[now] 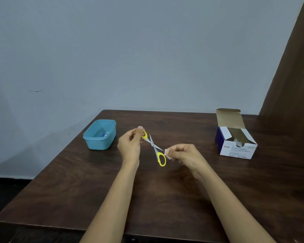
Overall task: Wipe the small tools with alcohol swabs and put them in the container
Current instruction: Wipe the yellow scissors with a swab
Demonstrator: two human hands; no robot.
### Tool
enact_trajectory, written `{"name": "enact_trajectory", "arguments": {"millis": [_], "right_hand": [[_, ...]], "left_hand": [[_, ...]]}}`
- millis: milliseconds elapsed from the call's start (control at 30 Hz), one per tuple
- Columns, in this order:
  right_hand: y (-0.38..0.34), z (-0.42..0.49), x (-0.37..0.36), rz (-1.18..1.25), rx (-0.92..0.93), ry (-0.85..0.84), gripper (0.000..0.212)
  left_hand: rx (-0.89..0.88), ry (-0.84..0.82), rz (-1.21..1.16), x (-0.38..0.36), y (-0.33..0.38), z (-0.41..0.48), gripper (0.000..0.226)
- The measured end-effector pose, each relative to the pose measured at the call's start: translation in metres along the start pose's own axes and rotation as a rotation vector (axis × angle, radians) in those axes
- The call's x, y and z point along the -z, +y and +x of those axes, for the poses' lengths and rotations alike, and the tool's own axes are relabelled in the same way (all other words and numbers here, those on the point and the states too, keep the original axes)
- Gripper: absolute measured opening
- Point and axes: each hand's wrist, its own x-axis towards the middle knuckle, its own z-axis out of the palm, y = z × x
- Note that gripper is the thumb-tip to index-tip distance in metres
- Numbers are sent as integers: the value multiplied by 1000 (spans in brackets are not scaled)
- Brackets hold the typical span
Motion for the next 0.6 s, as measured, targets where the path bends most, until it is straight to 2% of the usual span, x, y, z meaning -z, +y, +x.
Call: {"name": "enact_trajectory", "arguments": {"millis": [167,333,600], "right_hand": [[5,3,2,91,-118,27,6],[4,5,1,159,-224,-21,11],[1,6,3,177,-274,-38,13]], "left_hand": [[64,14,-21,1,-1,4,16],[66,-8,-43,1,-1,3,16],[46,-13,-32,0,-1,3,14]]}}
